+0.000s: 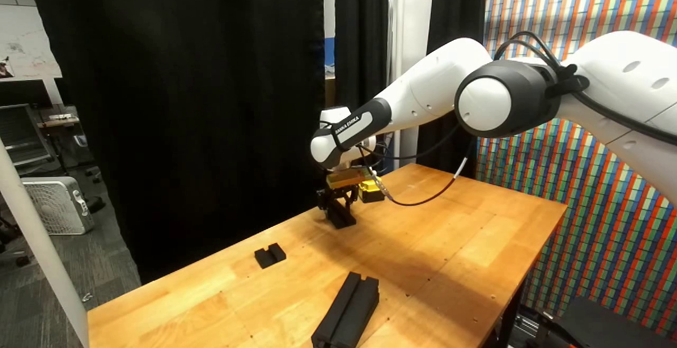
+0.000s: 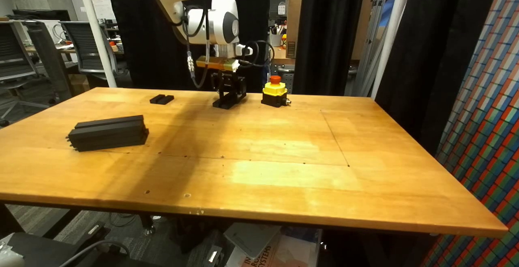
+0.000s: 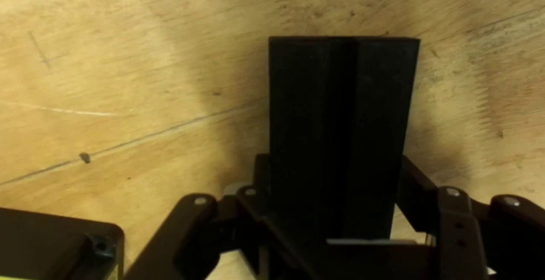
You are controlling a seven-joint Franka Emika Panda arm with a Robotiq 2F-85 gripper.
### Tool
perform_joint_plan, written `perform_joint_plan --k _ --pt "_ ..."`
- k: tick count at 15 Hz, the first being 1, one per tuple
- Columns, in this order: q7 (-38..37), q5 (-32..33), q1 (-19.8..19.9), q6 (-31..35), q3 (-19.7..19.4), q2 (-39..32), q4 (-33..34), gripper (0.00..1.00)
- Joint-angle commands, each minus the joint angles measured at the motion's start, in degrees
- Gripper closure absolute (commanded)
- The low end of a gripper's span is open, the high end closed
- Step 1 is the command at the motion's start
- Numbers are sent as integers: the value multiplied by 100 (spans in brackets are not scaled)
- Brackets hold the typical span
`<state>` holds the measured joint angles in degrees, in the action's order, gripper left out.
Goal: Stack the black objects
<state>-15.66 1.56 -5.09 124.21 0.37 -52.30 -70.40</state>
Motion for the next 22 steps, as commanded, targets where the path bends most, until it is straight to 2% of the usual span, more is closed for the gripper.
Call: perform_joint_plan --k 1,6,11,16,22 --pt "-457 -283 -130 -340 -50 283 -147 55" --pt "-1238 -422 -383 -395 -102 863 -718 55" --pt "-2108 -414 -727 -77 -121 1809 -2037 55" --pt "-3472 -304 -1136 239 -71 2755 -3383 55" --pt "-5179 -147 -1515 795 129 3593 -4541 55"
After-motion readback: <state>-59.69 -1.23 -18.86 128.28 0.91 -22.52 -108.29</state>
